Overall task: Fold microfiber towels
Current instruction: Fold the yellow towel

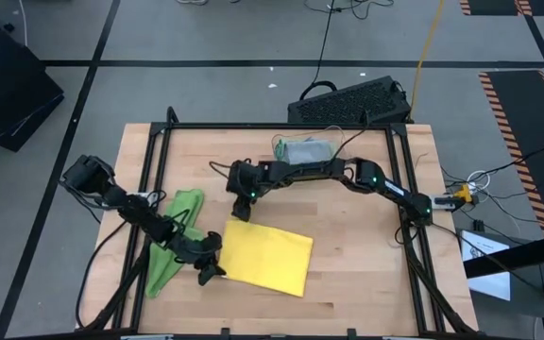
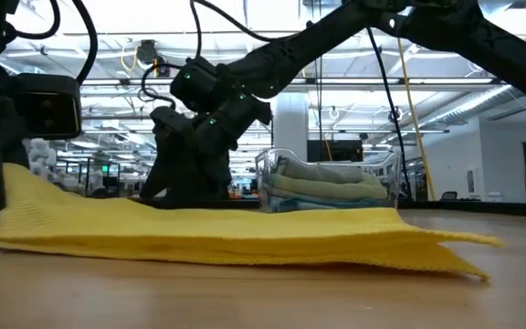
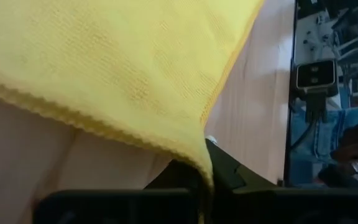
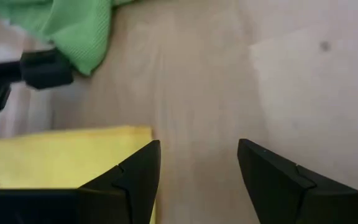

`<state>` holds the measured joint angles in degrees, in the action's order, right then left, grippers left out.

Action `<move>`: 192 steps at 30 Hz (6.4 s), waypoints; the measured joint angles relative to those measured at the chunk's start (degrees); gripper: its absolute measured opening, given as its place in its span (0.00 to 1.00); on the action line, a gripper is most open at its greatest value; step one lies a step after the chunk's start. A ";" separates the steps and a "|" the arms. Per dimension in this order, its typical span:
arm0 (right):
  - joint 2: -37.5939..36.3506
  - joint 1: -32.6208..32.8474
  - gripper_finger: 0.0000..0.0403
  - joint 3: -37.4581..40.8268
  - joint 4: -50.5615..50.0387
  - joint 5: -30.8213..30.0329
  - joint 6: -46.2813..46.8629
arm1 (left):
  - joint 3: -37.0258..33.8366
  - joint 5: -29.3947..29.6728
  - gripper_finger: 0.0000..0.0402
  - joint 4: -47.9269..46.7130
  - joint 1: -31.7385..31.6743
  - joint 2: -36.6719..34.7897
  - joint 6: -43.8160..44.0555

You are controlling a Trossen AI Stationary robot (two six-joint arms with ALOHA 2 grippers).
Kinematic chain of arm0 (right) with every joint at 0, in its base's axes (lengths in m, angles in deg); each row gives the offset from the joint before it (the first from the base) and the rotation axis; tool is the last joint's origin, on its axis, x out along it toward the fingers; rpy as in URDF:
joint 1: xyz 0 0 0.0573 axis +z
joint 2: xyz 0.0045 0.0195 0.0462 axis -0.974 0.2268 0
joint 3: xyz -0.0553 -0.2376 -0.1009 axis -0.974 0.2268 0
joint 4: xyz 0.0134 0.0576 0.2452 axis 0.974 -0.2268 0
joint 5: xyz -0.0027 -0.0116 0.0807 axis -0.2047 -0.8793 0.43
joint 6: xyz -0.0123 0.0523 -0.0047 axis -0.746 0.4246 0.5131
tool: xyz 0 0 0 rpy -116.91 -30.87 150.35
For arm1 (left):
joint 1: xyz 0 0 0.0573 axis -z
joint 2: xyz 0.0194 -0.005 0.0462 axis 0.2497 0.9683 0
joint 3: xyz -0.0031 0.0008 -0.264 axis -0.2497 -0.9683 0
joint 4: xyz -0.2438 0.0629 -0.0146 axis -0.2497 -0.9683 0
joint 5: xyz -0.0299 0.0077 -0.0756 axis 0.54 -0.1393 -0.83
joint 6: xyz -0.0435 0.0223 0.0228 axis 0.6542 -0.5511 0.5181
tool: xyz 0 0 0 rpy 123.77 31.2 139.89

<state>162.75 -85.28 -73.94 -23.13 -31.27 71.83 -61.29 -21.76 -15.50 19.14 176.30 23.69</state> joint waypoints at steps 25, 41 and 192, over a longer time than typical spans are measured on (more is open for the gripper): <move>2.91 6.64 0.35 0.74 8.38 -6.52 -4.98 | -0.07 -2.56 0.04 -0.98 0.51 0.02 -2.90; -3.41 4.62 0.01 1.24 0.29 1.13 -3.93 | -0.49 -3.08 0.02 -4.79 0.55 -4.84 4.05; -52.33 18.55 0.01 70.71 26.19 -3.09 40.23 | 28.28 2.08 0.15 -18.18 -11.82 7.54 -17.83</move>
<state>110.42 -66.73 -3.23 3.06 -34.35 112.05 -33.01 -19.67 -33.69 7.32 183.84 5.87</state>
